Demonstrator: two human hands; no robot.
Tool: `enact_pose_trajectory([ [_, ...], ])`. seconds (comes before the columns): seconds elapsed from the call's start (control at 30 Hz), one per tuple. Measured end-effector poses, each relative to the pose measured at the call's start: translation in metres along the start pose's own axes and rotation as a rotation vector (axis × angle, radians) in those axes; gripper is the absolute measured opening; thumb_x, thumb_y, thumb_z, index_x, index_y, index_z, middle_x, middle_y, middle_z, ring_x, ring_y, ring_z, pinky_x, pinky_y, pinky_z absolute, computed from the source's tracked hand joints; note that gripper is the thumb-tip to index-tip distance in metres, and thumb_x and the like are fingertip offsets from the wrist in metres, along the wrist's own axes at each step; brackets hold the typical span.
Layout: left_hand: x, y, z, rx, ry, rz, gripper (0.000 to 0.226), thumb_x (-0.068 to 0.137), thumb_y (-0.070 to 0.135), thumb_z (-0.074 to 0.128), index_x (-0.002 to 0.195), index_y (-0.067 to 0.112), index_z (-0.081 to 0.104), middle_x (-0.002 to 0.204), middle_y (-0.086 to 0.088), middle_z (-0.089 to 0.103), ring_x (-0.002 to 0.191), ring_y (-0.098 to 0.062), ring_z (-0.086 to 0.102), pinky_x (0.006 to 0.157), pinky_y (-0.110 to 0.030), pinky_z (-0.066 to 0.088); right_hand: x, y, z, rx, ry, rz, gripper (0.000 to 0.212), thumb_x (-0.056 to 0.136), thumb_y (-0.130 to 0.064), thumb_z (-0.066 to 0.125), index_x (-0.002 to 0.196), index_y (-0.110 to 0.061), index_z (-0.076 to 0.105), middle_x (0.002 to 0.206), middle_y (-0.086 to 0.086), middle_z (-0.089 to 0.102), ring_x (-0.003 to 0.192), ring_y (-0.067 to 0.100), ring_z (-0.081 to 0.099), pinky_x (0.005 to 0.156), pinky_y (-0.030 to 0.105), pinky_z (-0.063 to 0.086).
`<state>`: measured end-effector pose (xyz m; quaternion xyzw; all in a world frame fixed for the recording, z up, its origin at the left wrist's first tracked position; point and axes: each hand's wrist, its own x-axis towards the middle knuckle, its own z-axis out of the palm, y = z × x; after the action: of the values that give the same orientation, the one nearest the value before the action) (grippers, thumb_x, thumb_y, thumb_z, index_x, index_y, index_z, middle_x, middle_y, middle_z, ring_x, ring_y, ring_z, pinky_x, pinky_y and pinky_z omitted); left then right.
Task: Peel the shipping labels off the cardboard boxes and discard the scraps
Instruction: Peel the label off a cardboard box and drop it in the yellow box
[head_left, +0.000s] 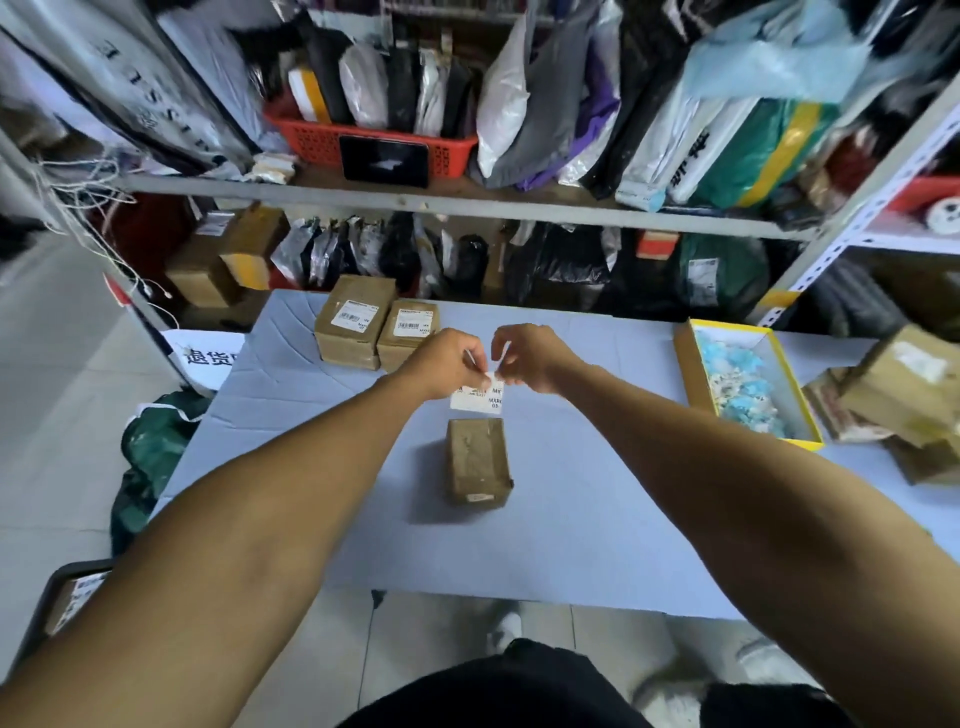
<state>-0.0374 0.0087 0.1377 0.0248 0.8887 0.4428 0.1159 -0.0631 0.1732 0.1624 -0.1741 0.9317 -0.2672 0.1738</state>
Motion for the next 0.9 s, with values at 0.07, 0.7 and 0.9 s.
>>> enact_pose_trajectory([
  [0.07,-0.007,0.007,0.002,-0.009,-0.026,0.018,0.019,0.071,0.004,0.083,0.076,0.017,0.069,0.081,-0.010,0.072,0.077,-0.021,0.066,0.080,-0.035,0.054,-0.009,-0.008,0.001,-0.234,0.076,-0.042,0.011,0.084,-0.005,0.061,0.090,-0.010,0.069,0.092,0.012,0.071,0.090,0.029,0.062,0.069,0.033,0.049],
  [0.7,-0.052,0.048,0.024,-0.352,-0.097,-0.283,0.023,0.081,0.010,0.078,0.102,0.007,0.072,0.097,-0.009,0.072,0.091,-0.021,0.067,0.091,-0.038,0.056,-0.073,0.014,-0.003,-0.079,0.153,-0.047,0.005,0.089,-0.009,0.057,0.090,-0.013,0.060,0.085,0.006,0.064,0.066,0.018,0.051,0.049,0.028,0.041],
  [0.9,-0.042,0.065,0.052,-0.089,0.131,-0.256,0.023,0.077,0.014,0.082,0.069,0.014,0.061,0.083,-0.012,0.071,0.076,-0.025,0.067,0.081,-0.041,0.060,-0.081,0.017,-0.020,-0.119,0.059,-0.143,0.020,0.083,-0.006,0.061,0.101,-0.011,0.069,0.099,0.006,0.069,0.088,0.022,0.058,0.072,0.032,0.051],
])
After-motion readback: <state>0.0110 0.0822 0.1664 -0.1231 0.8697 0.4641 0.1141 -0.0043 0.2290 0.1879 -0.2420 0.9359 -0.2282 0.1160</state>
